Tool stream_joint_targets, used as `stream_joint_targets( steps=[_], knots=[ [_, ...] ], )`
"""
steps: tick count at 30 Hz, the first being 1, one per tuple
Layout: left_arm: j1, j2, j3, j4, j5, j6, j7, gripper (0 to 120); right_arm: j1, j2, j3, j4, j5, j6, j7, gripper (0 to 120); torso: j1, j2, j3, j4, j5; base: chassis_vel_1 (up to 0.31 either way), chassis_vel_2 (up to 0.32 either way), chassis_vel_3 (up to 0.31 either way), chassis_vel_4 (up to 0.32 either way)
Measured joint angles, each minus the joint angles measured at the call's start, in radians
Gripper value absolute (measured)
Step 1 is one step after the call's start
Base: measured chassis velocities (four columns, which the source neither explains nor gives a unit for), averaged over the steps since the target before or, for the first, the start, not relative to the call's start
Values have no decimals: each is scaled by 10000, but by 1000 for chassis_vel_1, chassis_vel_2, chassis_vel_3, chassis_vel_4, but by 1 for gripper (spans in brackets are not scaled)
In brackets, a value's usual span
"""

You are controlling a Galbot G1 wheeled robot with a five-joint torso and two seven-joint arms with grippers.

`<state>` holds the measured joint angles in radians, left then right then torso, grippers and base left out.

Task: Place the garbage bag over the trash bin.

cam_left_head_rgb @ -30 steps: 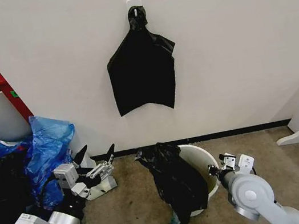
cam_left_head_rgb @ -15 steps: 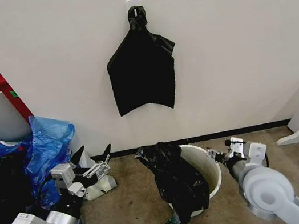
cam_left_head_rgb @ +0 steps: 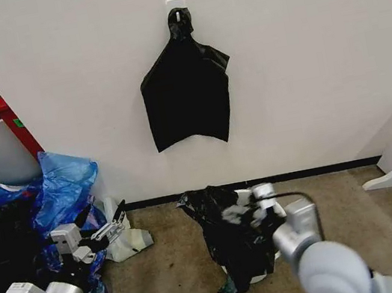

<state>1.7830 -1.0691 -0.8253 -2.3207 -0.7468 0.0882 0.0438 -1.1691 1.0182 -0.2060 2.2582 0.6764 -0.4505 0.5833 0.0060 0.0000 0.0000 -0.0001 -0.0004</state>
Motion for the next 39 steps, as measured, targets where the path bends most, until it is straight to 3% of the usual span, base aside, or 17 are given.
stream_joint_targets(
  steps=[7, 14, 22, 35, 39],
  knots=[
    [-34, 33, -19, -21, -12, 42, -51, 100, 170, 423, -627, -681, 11, -55, 286, 100, 0, 0, 0, -2, 1, 0, 0, 0, 0],
    [-33, -63, 28, -91, -26, 48, -56, 100, 364, 623, -773, -1337, 401, -95, 701, 79, 0, 0, 0, -2, 3, 0, 0, 0, 0],
    [-16, -107, 52, -140, -43, 45, -40, 100, 384, 657, -936, -1449, 566, -153, 978, 77, 0, 0, 0, -2, 3, 0, 0, 0, 0],
    [-106, -88, 202, -213, -73, 33, -34, 100, 384, 614, -932, -1746, 403, -146, 1176, 45, 0, 0, 0, -2, 4, 0, 0, 0, 0],
    [-158, -76, 286, -197, -73, 30, -39, 100, 369, 553, -884, -1735, 392, -121, 1230, 27, 0, 0, 0, -2, 4, 0, 0, 0, 0]
  ],
)
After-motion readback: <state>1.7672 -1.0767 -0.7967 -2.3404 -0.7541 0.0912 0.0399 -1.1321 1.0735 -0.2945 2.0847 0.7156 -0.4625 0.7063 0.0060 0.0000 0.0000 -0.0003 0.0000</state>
